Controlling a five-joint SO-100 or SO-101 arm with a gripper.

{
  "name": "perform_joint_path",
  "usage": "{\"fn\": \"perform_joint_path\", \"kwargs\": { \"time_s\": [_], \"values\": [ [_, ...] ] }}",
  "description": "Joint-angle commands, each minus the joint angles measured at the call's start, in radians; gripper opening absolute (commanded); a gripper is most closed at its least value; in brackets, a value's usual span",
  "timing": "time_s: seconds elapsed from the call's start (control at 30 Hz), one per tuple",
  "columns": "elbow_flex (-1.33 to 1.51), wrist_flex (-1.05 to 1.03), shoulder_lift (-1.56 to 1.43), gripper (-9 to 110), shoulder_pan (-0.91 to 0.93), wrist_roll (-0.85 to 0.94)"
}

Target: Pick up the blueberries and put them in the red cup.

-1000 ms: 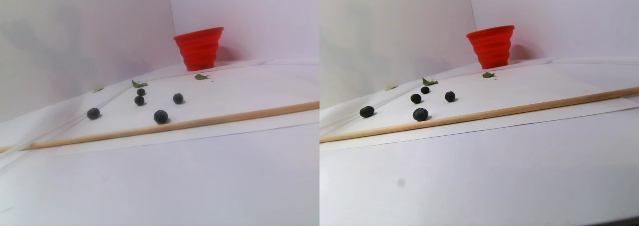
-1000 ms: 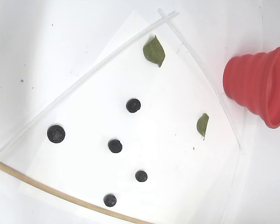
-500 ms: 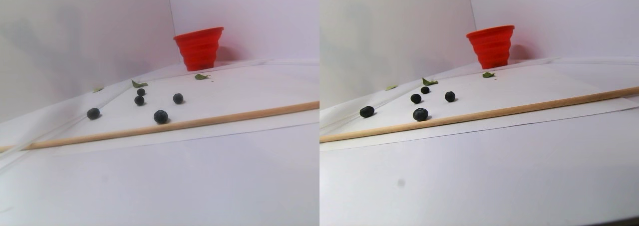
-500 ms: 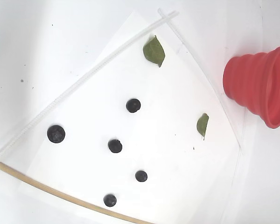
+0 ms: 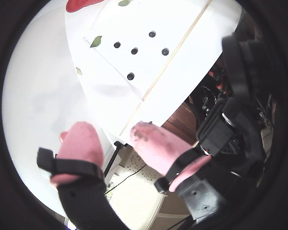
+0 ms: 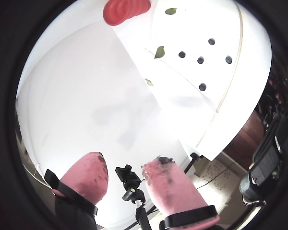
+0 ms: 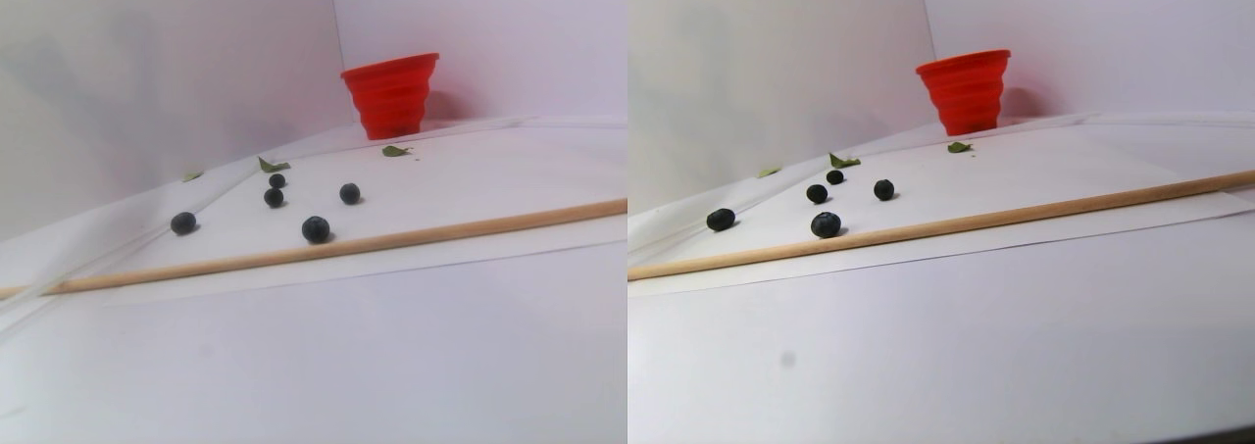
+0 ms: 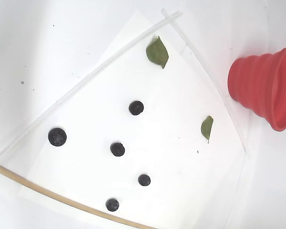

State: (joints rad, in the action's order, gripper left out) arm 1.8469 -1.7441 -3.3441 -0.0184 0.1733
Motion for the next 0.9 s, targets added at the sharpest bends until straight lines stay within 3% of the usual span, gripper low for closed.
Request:
{"fn": "perform_joint_path", "kwargs": {
  "time_s": [0.0,0.87],
  "values": [
    [-0.025,0.023,0.012,16,0.015,0.015],
    [-0.040,0.023,0.008,19,0.006,0.040]
  ]
}}
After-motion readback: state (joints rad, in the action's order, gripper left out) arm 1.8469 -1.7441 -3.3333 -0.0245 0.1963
